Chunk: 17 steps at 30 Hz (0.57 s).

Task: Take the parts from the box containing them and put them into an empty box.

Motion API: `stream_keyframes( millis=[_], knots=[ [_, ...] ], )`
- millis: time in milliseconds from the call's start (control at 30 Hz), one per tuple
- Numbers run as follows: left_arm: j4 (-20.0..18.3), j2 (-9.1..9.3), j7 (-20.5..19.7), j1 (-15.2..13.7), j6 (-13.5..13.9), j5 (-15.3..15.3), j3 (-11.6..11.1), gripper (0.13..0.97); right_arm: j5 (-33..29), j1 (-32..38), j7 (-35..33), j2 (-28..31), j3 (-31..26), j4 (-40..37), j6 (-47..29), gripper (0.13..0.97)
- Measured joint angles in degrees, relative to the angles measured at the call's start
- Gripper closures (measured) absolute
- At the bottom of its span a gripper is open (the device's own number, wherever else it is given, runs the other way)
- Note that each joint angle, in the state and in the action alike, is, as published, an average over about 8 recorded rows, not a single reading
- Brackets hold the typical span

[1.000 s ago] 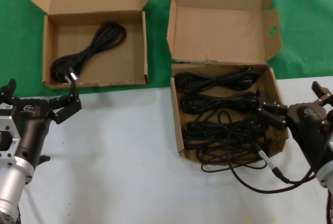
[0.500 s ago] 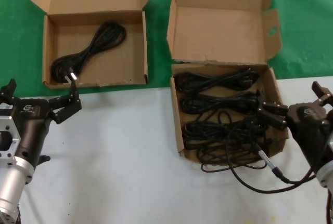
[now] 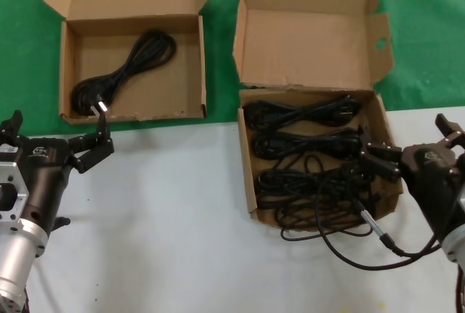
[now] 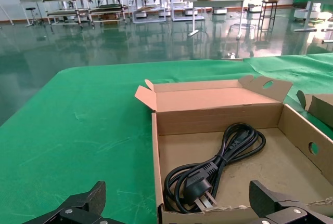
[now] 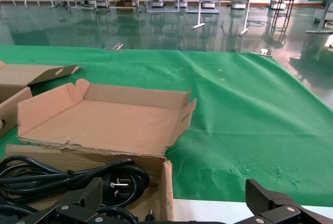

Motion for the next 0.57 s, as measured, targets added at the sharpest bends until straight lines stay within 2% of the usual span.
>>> stream_keyframes(
  millis=[567],
  knots=[
    [0.0, 0.0, 0.0, 0.0, 0.0, 0.0, 0.0, 0.132, 0.0, 0.0, 0.0, 0.0, 0.0, 0.0, 0.0, 0.129]
  ],
)
